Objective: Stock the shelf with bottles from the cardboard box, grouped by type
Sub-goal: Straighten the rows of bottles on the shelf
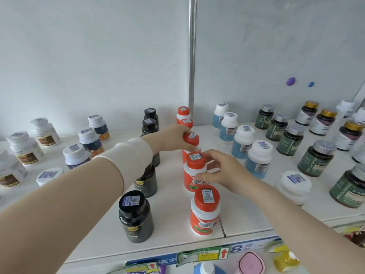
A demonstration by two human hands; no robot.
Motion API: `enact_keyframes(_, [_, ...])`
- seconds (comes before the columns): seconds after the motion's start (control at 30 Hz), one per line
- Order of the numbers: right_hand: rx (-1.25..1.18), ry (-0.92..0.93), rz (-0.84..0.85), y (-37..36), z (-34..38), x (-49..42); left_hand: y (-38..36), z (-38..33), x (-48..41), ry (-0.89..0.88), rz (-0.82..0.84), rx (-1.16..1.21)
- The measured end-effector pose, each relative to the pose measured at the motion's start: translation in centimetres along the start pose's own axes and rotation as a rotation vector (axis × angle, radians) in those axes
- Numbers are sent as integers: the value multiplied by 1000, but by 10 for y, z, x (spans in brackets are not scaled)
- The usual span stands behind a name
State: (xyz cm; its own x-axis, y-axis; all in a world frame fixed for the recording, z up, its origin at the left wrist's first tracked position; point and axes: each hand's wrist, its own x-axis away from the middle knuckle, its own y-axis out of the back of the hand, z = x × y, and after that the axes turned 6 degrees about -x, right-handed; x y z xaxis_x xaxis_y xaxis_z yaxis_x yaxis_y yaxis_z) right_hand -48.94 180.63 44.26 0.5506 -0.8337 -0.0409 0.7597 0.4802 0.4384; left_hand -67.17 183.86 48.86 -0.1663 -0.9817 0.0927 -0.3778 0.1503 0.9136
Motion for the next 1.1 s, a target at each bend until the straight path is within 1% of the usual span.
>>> enact_keyframes(0.3, [-45,5,15,0,-3,-2,2,-2,2,-16,-12,27])
enact_keyframes(0.77, [2,-6,13,-2,-5,1,0,-3,3,27,5,30])
enact_keyframes(0.97, [47,-44,63,10,12,4,16,-18,15,49,60,-110])
enact_keyframes(1.03, [81,-44,42,22,25,5,30,-24,23,46,38,-176])
enact_keyframes(1.1, [191,-32,2,34,42,4,48,-25,34,44,-2,-246])
